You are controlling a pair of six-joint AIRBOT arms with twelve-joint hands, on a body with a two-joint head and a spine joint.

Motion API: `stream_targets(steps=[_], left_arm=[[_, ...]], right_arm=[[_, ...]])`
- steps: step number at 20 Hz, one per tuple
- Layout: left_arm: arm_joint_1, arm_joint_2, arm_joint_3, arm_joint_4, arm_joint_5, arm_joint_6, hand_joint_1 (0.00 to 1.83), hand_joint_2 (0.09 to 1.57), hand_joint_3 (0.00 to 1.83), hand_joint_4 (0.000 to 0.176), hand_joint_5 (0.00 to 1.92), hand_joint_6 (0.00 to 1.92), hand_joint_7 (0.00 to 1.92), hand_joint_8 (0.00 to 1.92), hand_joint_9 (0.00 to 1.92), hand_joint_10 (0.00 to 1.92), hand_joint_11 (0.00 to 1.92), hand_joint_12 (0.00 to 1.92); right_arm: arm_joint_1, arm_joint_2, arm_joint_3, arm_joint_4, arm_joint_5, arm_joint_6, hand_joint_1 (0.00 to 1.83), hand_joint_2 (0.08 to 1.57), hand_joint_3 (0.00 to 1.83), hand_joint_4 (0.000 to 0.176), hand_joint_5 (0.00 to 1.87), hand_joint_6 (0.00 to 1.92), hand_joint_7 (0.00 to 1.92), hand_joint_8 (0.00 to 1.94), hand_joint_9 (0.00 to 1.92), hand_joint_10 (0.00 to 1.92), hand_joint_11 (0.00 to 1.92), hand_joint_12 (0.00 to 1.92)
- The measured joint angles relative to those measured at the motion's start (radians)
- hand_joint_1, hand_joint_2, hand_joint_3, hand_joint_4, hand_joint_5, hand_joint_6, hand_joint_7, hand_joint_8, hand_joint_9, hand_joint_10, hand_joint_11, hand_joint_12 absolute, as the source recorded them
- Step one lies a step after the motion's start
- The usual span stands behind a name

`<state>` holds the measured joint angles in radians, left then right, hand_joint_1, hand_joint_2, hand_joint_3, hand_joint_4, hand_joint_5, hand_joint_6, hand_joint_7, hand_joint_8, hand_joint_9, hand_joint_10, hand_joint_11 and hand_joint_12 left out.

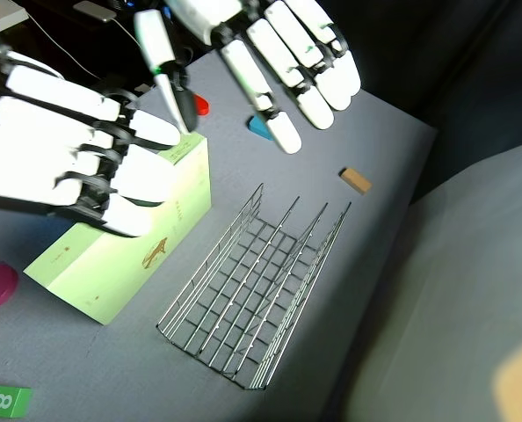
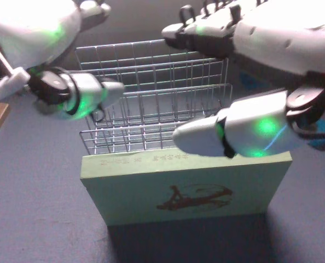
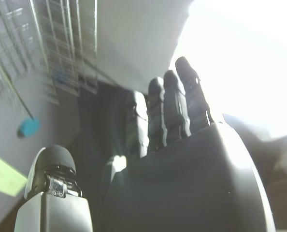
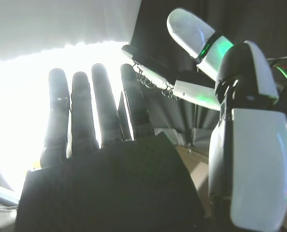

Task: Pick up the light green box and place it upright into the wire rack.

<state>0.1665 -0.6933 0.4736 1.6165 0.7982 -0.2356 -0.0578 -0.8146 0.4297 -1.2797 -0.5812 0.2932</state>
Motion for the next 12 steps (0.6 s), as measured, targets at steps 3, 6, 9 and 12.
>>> stream_targets(steps=[3, 6, 9, 12], left_arm=[[0.009, 0.045, 0.020, 0.017, -0.030, 0.009, 0.16, 1.18, 0.00, 0.073, 0.26, 0.00, 0.17, 0.00, 0.12, 0.00, 0.00, 0.49], [0.012, 0.071, 0.042, 0.021, -0.055, 0.051, 0.16, 1.18, 0.00, 0.073, 0.26, 0.00, 0.17, 0.00, 0.12, 0.00, 0.00, 0.49], [0.012, 0.071, 0.056, 0.022, -0.086, 0.086, 0.17, 1.18, 0.01, 0.072, 0.26, 0.00, 0.17, 0.00, 0.12, 0.00, 0.00, 0.49], [0.010, 0.071, 0.066, 0.014, -0.100, 0.136, 0.16, 1.18, 0.00, 0.072, 0.26, 0.00, 0.17, 0.00, 0.13, 0.01, 0.00, 0.49]], right_arm=[[-0.039, -0.079, 0.001, -0.076, -0.055, 0.010, 0.57, 0.97, 0.00, 0.058, 0.11, 0.00, 0.13, 0.00, 0.07, 0.00, 0.00, 0.47], [-0.071, -0.161, 0.036, -0.069, -0.102, 0.005, 0.73, 0.94, 0.00, 0.059, 0.10, 0.00, 0.11, 0.00, 0.05, 0.00, 0.00, 0.40], [-0.072, -0.215, 0.087, 0.005, -0.134, -0.012, 0.77, 0.92, 0.00, 0.059, 0.09, 0.00, 0.08, 0.00, 0.02, 0.00, 0.00, 0.29], [-0.072, -0.262, 0.125, 0.117, -0.156, -0.045, 0.78, 0.90, 0.00, 0.060, 0.09, 0.00, 0.08, 0.00, 0.02, 0.00, 0.00, 0.26]])
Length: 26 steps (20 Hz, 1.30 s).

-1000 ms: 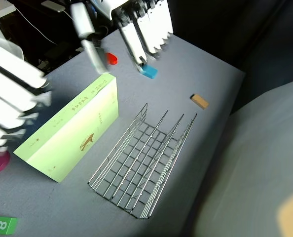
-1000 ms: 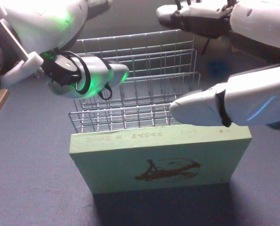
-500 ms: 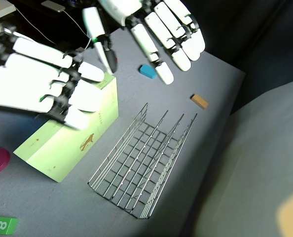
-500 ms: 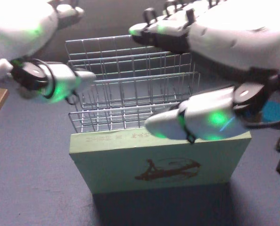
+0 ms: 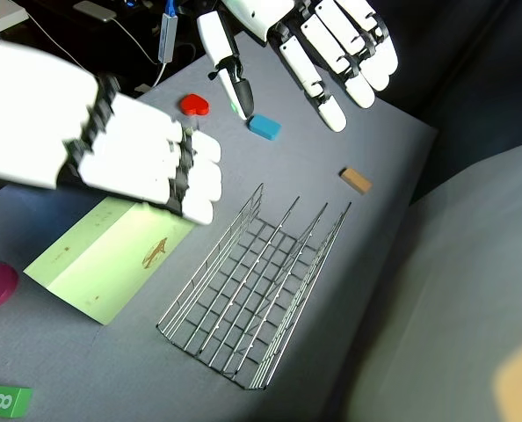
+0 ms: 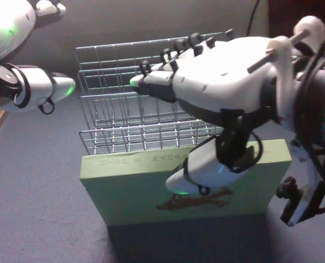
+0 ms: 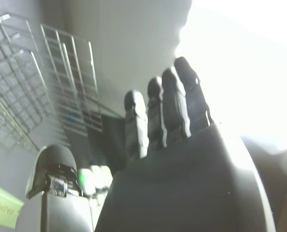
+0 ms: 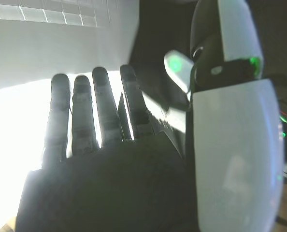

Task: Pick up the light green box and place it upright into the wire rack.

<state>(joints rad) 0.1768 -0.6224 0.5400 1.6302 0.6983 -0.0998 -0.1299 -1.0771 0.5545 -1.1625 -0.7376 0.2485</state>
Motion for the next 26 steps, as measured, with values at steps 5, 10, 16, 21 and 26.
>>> stream_targets(steps=[5, 10, 16, 21, 26], left_arm=[[-0.006, 0.006, 0.013, -0.039, 0.000, 0.082, 0.17, 1.18, 0.00, 0.072, 0.27, 0.01, 0.17, 0.00, 0.14, 0.01, 0.00, 0.49], [-0.008, 0.022, 0.016, -0.083, -0.005, 0.192, 0.17, 1.18, 0.00, 0.072, 0.28, 0.01, 0.17, 0.00, 0.14, 0.01, 0.00, 0.49], [-0.036, 0.034, 0.036, -0.139, -0.010, 0.323, 0.17, 1.19, 0.00, 0.072, 0.28, 0.00, 0.18, 0.00, 0.15, 0.01, 0.00, 0.49], [-0.060, 0.040, 0.052, -0.180, -0.018, 0.364, 0.16, 1.19, 0.00, 0.072, 0.27, 0.00, 0.18, 0.00, 0.15, 0.00, 0.00, 0.49], [-0.073, 0.056, 0.055, -0.192, -0.006, 0.371, 0.17, 1.19, 0.00, 0.072, 0.27, 0.00, 0.18, 0.00, 0.15, 0.00, 0.00, 0.49]], right_arm=[[-0.002, -0.076, 0.065, 0.082, -0.006, -0.045, 0.79, 0.88, 0.00, 0.056, 0.10, 0.00, 0.08, 0.00, 0.02, 0.00, 0.00, 0.33], [-0.052, -0.136, 0.121, 0.131, -0.034, -0.075, 0.80, 0.90, 0.00, 0.055, 0.09, 0.00, 0.08, 0.00, 0.02, 0.00, 0.00, 0.34], [-0.063, -0.161, 0.142, 0.137, -0.041, -0.041, 0.81, 0.90, 0.00, 0.054, 0.09, 0.00, 0.08, 0.00, 0.02, 0.00, 0.00, 0.42], [-0.063, -0.163, 0.147, 0.190, -0.054, -0.029, 1.01, 1.00, 0.01, 0.000, 0.49, 0.02, 0.59, 0.01, 0.55, 0.04, 0.17, 1.13], [-0.063, -0.163, 0.149, 0.181, -0.058, -0.016, 1.33, 1.16, 0.00, 0.000, 0.77, 1.07, 0.97, 1.02, 0.85, 1.16, 0.68, 1.32]])
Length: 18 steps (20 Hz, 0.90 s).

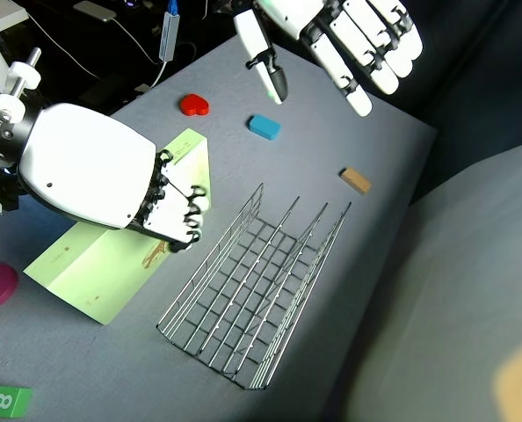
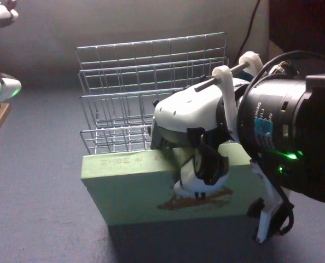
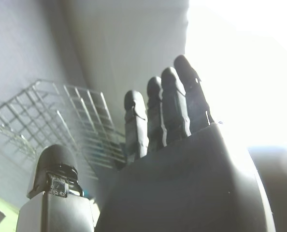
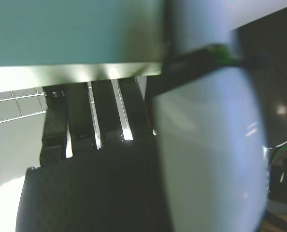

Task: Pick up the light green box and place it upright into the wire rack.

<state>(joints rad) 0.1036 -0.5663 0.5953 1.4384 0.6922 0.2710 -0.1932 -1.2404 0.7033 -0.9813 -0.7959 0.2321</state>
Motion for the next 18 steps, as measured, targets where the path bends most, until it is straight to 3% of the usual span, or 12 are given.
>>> stream_targets(steps=[1, 2, 9, 12, 13, 14, 17, 18], left_arm=[[-0.004, 0.003, 0.000, -0.007, 0.001, 0.034, 0.17, 1.19, 0.00, 0.072, 0.27, 0.00, 0.18, 0.00, 0.15, 0.00, 0.00, 0.49], [-0.018, 0.004, 0.003, -0.047, 0.007, 0.079, 0.17, 1.19, 0.00, 0.072, 0.27, 0.00, 0.18, 0.00, 0.15, 0.00, 0.00, 0.49], [-0.040, 0.004, 0.005, -0.056, 0.014, 0.089, 0.18, 1.20, 0.00, 0.072, 0.27, 0.00, 0.19, 0.01, 0.15, 0.00, 0.00, 0.49], [-0.040, 0.004, 0.005, -0.060, 0.018, 0.089, 0.18, 1.20, 0.00, 0.073, 0.27, 0.00, 0.19, 0.01, 0.15, 0.00, 0.00, 0.49], [-0.040, 0.004, 0.005, -0.061, 0.018, 0.089, 0.18, 1.20, 0.00, 0.073, 0.27, 0.00, 0.20, 0.01, 0.15, 0.00, 0.00, 0.49], [-0.040, 0.004, 0.005, -0.062, 0.019, 0.089, 0.18, 1.20, 0.00, 0.072, 0.27, 0.00, 0.20, 0.01, 0.15, 0.00, 0.00, 0.49], [-0.039, 0.004, 0.005, -0.064, 0.023, 0.089, 0.18, 1.20, 0.00, 0.073, 0.27, 0.00, 0.20, 0.00, 0.15, 0.00, 0.00, 0.49], [-0.039, 0.006, 0.005, -0.066, 0.023, 0.089, 0.19, 1.20, 0.00, 0.073, 0.27, 0.00, 0.20, 0.00, 0.15, 0.00, 0.00, 0.49]], right_arm=[[0.000, 0.000, 0.000, -0.007, 0.000, 0.001, 1.33, 1.16, 0.00, 0.000, 0.77, 1.07, 0.97, 1.02, 0.85, 1.16, 0.68, 1.32], [0.000, 0.000, 0.000, -0.013, -0.002, 0.001, 1.37, 1.14, 0.00, 0.000, 0.86, 0.98, 0.97, 1.06, 0.83, 1.38, 0.79, 1.43], [0.029, 0.023, -0.004, -0.014, -0.003, -0.003, 1.36, 1.16, 0.00, 0.000, 0.83, 1.02, 0.94, 1.10, 0.79, 1.46, 0.75, 1.48], [0.064, 0.050, -0.028, -0.018, 0.009, -0.047, 1.36, 1.16, 0.00, 0.000, 0.82, 1.02, 0.94, 1.10, 0.81, 1.46, 0.75, 1.49], [0.079, 0.061, -0.037, -0.013, 0.012, -0.047, 1.26, 1.14, 0.00, 0.000, 0.88, 0.99, 1.00, 1.12, 0.87, 1.25, 0.77, 1.48], [0.093, 0.069, -0.043, -0.012, 0.016, -0.046, 1.25, 1.13, 0.00, 0.000, 0.89, 0.97, 1.03, 1.10, 0.90, 1.16, 0.79, 1.47], [0.151, 0.102, -0.063, -0.025, 0.035, -0.048, 1.24, 1.13, 0.00, 0.000, 0.90, 0.97, 1.04, 1.09, 0.91, 1.13, 0.78, 1.46], [0.166, 0.110, -0.074, -0.043, 0.034, -0.047, 1.34, 1.14, 0.00, 0.000, 0.84, 0.99, 0.99, 1.06, 0.84, 1.36, 0.77, 1.47]])
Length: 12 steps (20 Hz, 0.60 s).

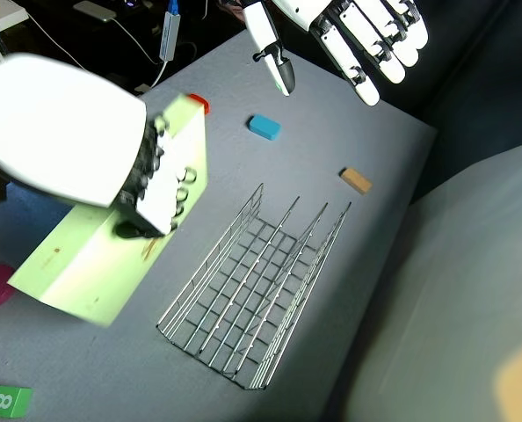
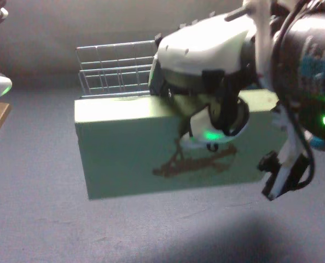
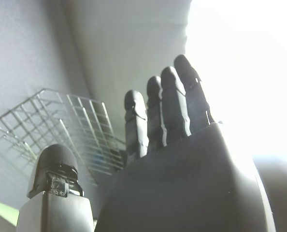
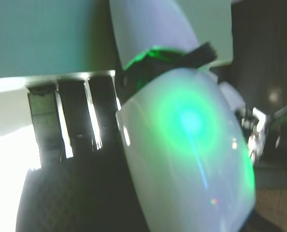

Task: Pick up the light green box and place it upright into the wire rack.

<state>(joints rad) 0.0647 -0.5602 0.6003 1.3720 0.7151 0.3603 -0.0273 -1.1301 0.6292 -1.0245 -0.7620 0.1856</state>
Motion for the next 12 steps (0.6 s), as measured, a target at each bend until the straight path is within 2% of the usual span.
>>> stream_targets(steps=[2, 5, 7, 10, 12], left_arm=[[0.000, 0.002, 0.000, -0.002, 0.003, 0.003, 0.18, 1.21, 0.01, 0.073, 0.27, 0.00, 0.19, 0.00, 0.14, 0.00, 0.00, 0.49], [0.000, 0.002, 0.000, -0.003, 0.006, 0.006, 0.17, 1.22, 0.01, 0.073, 0.27, 0.00, 0.19, 0.00, 0.14, 0.00, 0.00, 0.48], [0.001, 0.002, 0.000, -0.004, 0.006, 0.006, 0.15, 1.23, 0.01, 0.074, 0.26, 0.00, 0.19, 0.00, 0.14, 0.00, 0.00, 0.48], [0.001, 0.002, 0.000, -0.004, 0.005, 0.006, 0.14, 1.23, 0.00, 0.074, 0.26, 0.00, 0.19, 0.00, 0.15, 0.00, 0.00, 0.46], [0.000, 0.002, -0.001, -0.004, 0.006, 0.006, 0.14, 1.23, 0.00, 0.073, 0.26, 0.00, 0.19, 0.00, 0.14, 0.00, 0.00, 0.45]], right_arm=[[0.031, 0.005, -0.006, -0.055, -0.010, 0.020, 1.36, 1.16, 0.00, 0.000, 0.81, 1.02, 0.97, 1.07, 0.82, 1.43, 0.77, 1.48], [0.058, 0.005, -0.007, -0.200, -0.023, 0.056, 1.36, 1.16, 0.00, 0.000, 0.80, 1.03, 0.97, 1.09, 0.80, 1.45, 0.77, 1.49], [0.066, 0.005, -0.007, -0.251, -0.024, 0.083, 1.36, 1.16, 0.00, 0.000, 0.81, 1.04, 0.98, 1.06, 0.81, 1.43, 0.78, 1.49], [0.111, -0.019, 0.009, -0.298, -0.021, 0.096, 1.36, 1.16, 0.00, 0.000, 0.81, 1.02, 0.97, 1.08, 0.81, 1.43, 0.78, 1.49], [0.112, -0.053, 0.041, -0.298, -0.014, 0.104, 1.36, 1.16, 0.00, 0.000, 0.81, 1.02, 0.97, 1.08, 0.80, 1.44, 0.78, 1.48]])
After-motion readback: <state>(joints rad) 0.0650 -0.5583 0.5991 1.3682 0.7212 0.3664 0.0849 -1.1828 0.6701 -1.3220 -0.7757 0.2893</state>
